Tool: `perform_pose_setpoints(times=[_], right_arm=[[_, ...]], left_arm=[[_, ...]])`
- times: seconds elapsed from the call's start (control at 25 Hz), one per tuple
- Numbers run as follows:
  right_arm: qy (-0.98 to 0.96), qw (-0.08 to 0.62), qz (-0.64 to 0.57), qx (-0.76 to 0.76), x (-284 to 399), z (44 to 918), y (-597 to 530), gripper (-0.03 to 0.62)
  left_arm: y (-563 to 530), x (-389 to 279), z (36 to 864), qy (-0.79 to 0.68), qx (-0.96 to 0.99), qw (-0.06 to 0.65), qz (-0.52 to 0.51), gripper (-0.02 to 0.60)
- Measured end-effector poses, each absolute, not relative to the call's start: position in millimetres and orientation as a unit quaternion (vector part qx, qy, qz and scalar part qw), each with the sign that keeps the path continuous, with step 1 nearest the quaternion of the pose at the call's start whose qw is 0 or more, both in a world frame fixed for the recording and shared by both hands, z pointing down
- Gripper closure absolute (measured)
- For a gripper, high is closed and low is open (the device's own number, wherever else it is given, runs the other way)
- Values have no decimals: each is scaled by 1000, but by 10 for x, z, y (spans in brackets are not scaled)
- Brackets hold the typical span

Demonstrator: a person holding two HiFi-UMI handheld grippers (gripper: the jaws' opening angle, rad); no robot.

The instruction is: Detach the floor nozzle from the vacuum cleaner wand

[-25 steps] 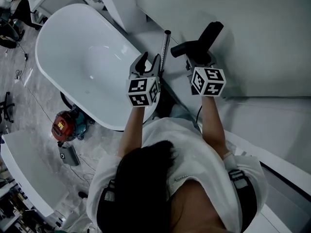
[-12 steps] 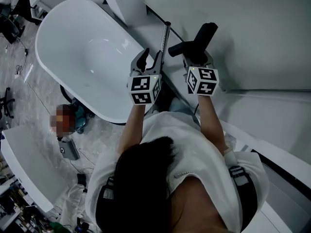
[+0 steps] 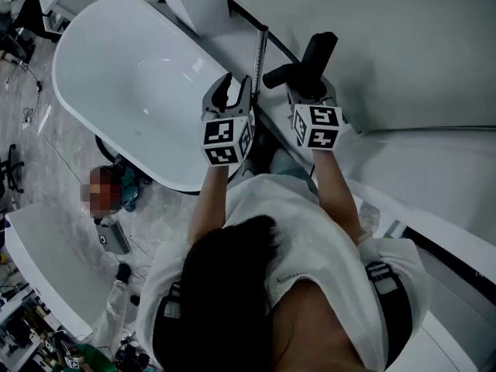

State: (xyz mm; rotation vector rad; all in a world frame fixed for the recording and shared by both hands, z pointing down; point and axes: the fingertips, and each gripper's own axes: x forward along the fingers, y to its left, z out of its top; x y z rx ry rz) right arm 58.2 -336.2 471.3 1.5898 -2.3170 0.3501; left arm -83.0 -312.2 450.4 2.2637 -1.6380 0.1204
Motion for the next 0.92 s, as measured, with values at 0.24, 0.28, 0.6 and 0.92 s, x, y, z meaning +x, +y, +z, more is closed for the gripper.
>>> perform_pose_setpoints(times=[0.24,0.28,0.6,0.92], right_arm=[[-809,160,112,554,527,4705,-3320,375],[-810,161,111,553,513,4703,-3312,375],[-811,163,108,551,448,4689,-3297,375],[-813,173,91,549,417,4666,-3281,375]], left_arm=[[-3094,-842,4472,-576,799,168,39,433],[-3088,-846,4469,-576,799,168,39,436],[-3072,-955,4473,-591,788,166,37,540],[-3044,-898,4501,-582,794,166,51,577]])
